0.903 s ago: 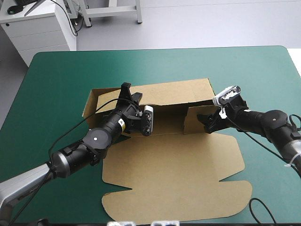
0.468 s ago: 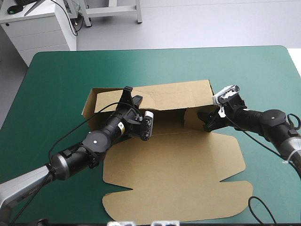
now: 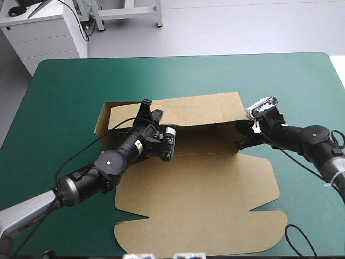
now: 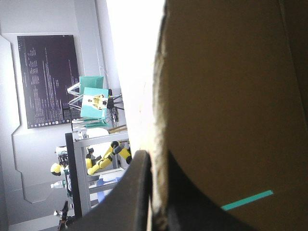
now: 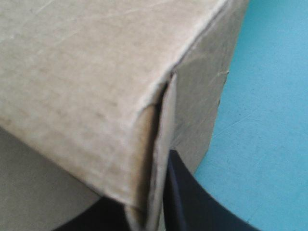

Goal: Fold the box

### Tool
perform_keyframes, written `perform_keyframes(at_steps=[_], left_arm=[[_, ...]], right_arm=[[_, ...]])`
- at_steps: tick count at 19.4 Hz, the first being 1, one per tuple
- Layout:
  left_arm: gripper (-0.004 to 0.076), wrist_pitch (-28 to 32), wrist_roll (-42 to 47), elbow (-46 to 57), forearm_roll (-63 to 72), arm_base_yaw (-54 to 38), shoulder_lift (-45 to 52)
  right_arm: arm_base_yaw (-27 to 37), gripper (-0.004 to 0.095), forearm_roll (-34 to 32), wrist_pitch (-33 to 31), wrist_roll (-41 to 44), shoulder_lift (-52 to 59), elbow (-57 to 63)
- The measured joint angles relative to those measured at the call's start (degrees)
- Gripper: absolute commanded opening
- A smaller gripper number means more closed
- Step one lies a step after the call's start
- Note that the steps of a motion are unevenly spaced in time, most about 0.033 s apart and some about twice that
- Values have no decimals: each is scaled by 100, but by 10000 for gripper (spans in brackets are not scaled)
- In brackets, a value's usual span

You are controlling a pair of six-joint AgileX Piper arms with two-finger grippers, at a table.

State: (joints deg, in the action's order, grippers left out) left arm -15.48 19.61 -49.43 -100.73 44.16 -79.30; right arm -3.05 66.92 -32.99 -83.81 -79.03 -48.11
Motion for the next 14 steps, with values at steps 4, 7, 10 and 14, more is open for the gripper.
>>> perform_keyframes(at_steps=[4, 7, 10, 14], left_arm=[[14, 13, 272, -122, 36, 13, 0], [45, 136, 815, -307, 76, 18, -11], [106, 510, 1016, -441, 87, 36, -27], [189, 794, 1075, -462, 87, 61, -27]], right_arm=[[0, -11, 4, 84, 209, -2, -18], [-5, -11, -16, 359, 497, -2, -18], [-29, -11, -297, 756, 972, -2, -29], [-45, -11, -603, 935, 1441, 3, -89]])
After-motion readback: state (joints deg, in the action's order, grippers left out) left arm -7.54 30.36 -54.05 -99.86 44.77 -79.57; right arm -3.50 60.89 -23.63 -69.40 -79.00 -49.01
